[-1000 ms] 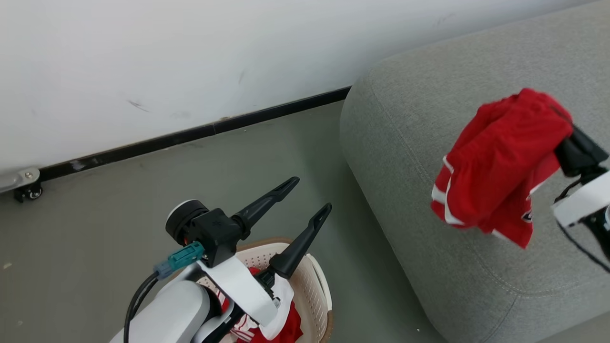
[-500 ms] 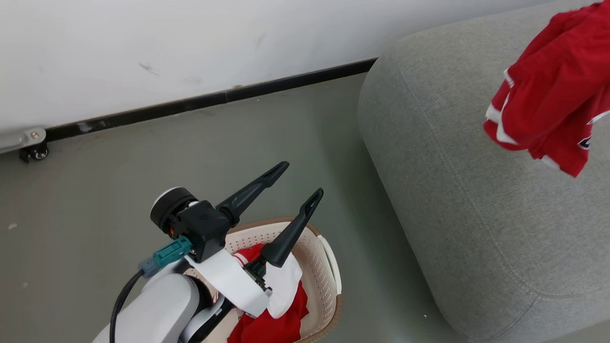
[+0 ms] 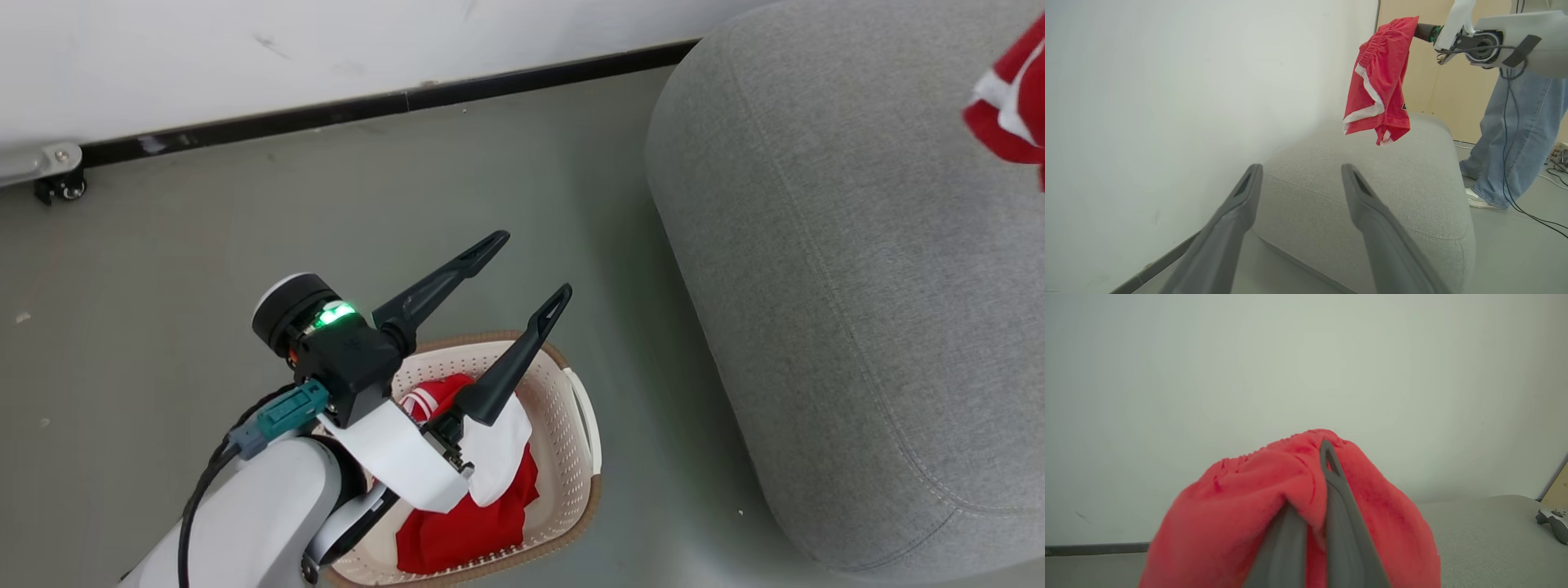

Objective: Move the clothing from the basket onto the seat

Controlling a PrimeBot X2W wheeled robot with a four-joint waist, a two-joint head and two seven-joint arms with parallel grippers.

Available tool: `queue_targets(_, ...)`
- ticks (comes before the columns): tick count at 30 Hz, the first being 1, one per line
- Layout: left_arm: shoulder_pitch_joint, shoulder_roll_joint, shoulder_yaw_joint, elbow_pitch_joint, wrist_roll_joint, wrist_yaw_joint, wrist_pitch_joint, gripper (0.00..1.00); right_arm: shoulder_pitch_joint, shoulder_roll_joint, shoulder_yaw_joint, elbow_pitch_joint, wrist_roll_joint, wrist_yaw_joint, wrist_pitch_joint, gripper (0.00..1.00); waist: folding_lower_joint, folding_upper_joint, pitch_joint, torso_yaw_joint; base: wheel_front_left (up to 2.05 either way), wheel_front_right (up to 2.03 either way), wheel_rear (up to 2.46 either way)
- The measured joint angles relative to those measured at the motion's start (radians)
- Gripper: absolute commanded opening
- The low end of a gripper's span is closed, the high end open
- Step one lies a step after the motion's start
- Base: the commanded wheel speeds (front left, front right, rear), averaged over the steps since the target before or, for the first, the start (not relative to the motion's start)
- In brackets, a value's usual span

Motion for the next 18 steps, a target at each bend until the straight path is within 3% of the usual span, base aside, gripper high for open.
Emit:
queue_targets(5, -0.021, 0.002, 0.005, -0.02, 0.006, 0.001, 0.008, 1.0, -0.022, -0.017, -0.044, 0.053, 0.0, 0.0, -0.001, 0.0, 0.0, 0.0, 0.034, 0.011, 0.0, 0.0, 0.0)
queue_targets(13, -0.047, 0.003, 0.008, -0.05, 0.024, 0.009, 0.016, 1.0, -0.038, -0.097, -0.146, 0.198, 0.003, 0.0, -0.041, 0.0, 0.0, 0.0, 0.088, 0.026, 0.0, 0.0, 0.0)
queue_targets(18, -0.061, 0.003, 0.009, -0.064, 0.032, 0.01, 0.017, 1.0, -0.03, -0.045, -0.163, 0.236, 0.012, 0.0, -0.056, 0.0, 0.0, 0.0, 0.117, 0.034, 0.0, 0.0, 0.0)
